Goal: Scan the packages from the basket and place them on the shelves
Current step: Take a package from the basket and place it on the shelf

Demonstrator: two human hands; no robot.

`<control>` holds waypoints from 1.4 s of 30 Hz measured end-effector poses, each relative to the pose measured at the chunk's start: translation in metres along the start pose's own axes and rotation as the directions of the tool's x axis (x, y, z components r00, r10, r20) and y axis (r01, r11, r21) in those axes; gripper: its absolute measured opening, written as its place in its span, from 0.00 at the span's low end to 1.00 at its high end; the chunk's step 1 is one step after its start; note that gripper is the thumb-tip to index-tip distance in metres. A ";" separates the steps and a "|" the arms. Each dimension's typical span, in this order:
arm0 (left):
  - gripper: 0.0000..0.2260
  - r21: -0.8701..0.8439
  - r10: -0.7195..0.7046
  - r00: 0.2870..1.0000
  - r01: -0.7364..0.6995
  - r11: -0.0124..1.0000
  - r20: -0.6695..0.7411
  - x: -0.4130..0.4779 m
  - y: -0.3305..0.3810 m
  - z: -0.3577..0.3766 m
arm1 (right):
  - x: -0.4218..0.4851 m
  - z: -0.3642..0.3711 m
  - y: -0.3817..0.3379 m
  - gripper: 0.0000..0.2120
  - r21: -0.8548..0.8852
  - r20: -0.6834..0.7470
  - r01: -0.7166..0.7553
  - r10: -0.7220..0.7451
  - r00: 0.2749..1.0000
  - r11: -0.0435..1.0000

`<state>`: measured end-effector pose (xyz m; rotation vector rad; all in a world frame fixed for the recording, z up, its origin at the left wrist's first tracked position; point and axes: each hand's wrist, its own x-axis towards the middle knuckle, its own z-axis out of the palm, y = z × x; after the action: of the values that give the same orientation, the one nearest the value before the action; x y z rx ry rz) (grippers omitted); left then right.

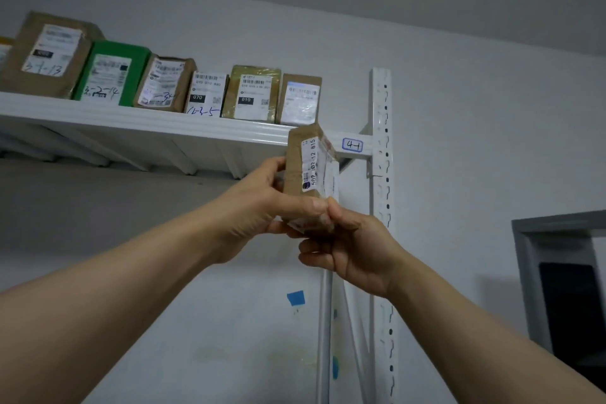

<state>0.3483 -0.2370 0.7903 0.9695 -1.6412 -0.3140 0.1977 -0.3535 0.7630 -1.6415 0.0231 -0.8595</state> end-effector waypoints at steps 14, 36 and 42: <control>0.19 0.122 0.246 0.909 -0.217 0.969 -0.337 0.099 0.010 0.050 | 0.023 -0.066 -0.054 0.30 -0.834 -0.169 0.253 -0.663 0.730 0.491; 0.34 0.758 0.610 0.766 -0.274 0.592 -0.200 0.197 0.047 0.026 | 0.070 -0.129 -0.149 0.22 -0.989 0.092 0.151 -0.814 0.574 -0.005; 0.34 0.779 0.596 0.784 -0.263 0.569 -0.171 0.203 0.044 0.024 | 0.086 -0.132 -0.138 0.21 -0.990 0.069 0.142 -0.835 0.546 0.011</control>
<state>0.3050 -0.3641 0.9505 1.0381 -1.5292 0.9351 0.1293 -0.4656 0.9262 -2.5214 0.4784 -2.3663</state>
